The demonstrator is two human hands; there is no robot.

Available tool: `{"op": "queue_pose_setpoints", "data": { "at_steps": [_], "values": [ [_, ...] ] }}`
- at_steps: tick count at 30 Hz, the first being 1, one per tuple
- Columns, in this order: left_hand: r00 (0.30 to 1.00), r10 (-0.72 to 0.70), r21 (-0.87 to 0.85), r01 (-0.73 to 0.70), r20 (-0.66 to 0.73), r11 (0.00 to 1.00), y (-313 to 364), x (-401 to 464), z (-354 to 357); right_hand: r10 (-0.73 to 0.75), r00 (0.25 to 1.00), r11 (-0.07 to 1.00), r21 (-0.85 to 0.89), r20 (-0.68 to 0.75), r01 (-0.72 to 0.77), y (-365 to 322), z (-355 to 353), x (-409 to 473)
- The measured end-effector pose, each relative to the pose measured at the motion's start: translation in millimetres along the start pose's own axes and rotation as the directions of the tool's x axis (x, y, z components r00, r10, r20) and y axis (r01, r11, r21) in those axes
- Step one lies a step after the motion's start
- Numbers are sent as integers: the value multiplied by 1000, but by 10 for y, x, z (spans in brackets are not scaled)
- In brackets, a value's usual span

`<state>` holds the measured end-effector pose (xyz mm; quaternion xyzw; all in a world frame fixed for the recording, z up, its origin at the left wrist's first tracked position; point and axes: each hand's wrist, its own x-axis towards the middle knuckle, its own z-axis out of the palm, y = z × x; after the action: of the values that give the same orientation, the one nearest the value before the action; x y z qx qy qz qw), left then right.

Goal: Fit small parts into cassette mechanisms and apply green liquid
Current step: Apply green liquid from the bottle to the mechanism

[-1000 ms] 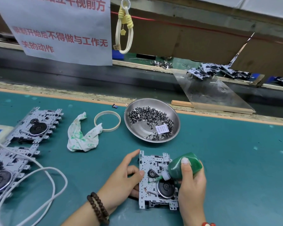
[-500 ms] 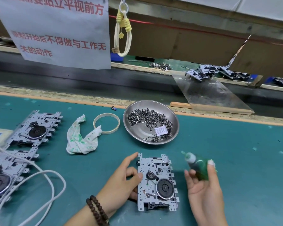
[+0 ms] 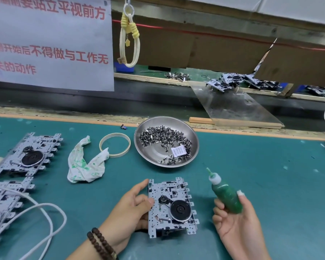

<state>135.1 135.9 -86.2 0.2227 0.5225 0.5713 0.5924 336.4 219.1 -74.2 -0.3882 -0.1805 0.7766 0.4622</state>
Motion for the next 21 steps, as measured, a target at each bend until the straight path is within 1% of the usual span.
{"op": "queue_pose_setpoints", "data": {
  "at_steps": [5,7,9,11,13,14,16,17,18,19,21],
  "values": [
    [999,-32,-26,32,-4,999,10,14,-24,-42,999,995,-91,33,44,67,-17,-10],
    [999,-39,-32,38,-4,999,19,16,-31,-88,993,978,-185,80,102,87,-27,-4],
    [999,-38,-36,37,-8,999,34,17,-41,-163,976,923,-326,144,202,116,-51,13],
    [999,-34,-42,33,-14,999,58,17,-54,-215,952,815,-497,218,298,137,-68,21],
    [1000,-21,-49,20,-21,999,96,16,-66,-232,936,673,-652,263,350,150,-95,22],
    [1000,-10,-50,9,-26,999,117,16,-71,-243,930,582,-725,275,367,154,-114,29],
    [999,16,-51,-18,-34,999,167,16,-78,-275,916,354,-854,293,380,167,-123,37],
    [999,33,-48,-35,-38,998,197,15,-79,-284,911,273,-885,300,377,175,-115,39],
    [998,51,-42,-53,-44,998,228,19,-81,-289,908,229,-898,305,375,179,-107,40],
    [996,70,-36,-72,-49,997,264,23,-78,-284,910,209,-907,302,366,184,-102,49],
    [993,114,-31,-116,-41,993,355,31,-56,-263,924,197,-922,278,333,182,-77,72]
  ]
}}
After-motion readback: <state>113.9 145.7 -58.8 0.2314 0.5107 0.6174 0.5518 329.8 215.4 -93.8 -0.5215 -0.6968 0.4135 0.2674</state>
